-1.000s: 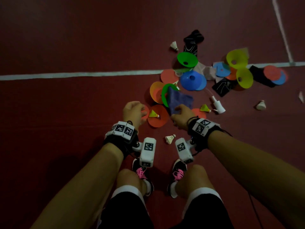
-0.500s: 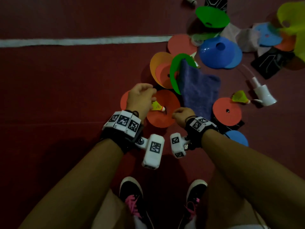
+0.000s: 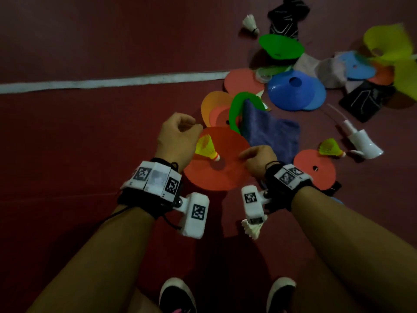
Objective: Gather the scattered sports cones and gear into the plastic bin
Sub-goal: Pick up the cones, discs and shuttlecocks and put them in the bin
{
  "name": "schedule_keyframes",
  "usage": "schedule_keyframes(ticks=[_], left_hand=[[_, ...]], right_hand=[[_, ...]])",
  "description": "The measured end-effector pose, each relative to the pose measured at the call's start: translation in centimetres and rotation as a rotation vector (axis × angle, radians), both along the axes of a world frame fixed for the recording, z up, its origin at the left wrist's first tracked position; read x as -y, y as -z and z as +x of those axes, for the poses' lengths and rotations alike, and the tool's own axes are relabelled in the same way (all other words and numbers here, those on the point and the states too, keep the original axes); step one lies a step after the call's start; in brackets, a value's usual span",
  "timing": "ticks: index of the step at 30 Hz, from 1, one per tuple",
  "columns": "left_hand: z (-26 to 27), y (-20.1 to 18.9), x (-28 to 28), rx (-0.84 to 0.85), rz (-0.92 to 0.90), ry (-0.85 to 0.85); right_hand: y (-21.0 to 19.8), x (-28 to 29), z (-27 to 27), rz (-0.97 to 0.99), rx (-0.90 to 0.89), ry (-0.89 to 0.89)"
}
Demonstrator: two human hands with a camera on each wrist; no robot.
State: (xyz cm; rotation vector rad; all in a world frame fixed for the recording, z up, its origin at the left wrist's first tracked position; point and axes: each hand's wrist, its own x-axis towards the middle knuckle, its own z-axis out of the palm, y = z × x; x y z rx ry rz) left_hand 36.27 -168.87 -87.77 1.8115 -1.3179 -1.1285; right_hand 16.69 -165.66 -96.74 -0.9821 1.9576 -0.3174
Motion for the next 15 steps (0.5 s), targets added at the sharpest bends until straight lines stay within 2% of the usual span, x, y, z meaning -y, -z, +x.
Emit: schedule_keyframes(ticks=[4,9,12,15], left_hand=[[0.2,1.1,1.2,0.231,0.027,0.108],[-1.5,1.0,0.8,0.183,0.111,0.332],[-2.7,1.8,-0.1,0.299,0.059,0.428],[-3.4,2.4,-0.2,0.268,0.006,0.432]], right_hand=[[-2.4,-0.5,-1.1,-0.178,0.118,-0.012],[-4.3,-1.3,-2.3,-0.318,0.151,0.024],[-4.0,-2.1,-2.9,-0.372,0.127,0.132],[-4.0,-2.6,-3.3,-0.389,0.204,0.326]])
